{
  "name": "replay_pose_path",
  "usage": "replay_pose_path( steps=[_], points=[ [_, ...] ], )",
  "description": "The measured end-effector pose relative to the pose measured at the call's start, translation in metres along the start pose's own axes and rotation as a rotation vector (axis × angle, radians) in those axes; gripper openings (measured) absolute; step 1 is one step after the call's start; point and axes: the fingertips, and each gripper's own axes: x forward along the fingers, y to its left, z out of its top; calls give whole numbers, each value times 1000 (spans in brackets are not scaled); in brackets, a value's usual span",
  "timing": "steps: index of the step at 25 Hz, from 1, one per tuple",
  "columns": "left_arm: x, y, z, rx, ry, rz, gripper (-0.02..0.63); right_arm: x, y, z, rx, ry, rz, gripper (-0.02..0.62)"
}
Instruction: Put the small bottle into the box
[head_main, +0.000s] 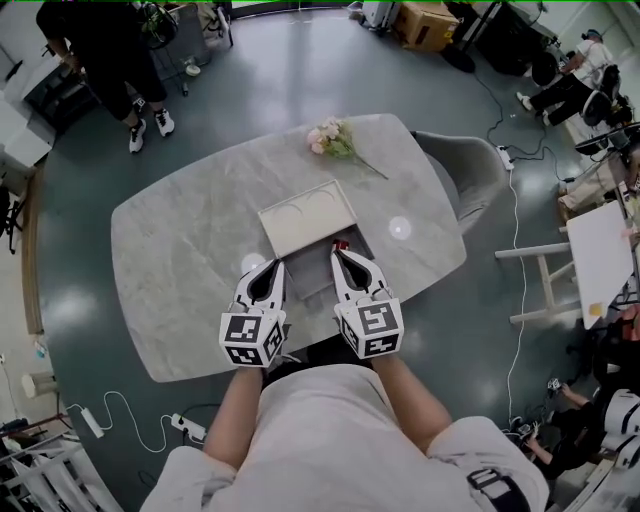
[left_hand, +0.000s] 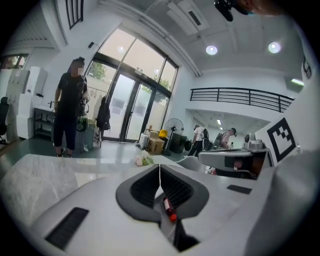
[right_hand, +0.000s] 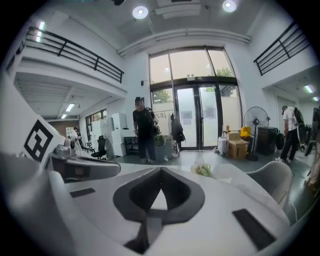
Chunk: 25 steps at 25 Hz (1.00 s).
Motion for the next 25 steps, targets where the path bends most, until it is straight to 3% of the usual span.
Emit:
replay_pose_path(
  steps=[5,10,25],
  points=[
    [-13,-7,59,64,-140,-2,27,-20,-11,52,-40,-135,-55,26],
    [-30,-20,92,97,-227,-18,27,-43,-14,91,-90,-234,-101,26],
    [-38,-26,111,132,-295,-22,27,-46,2,109,-119,-292,-73,25]
  ],
)
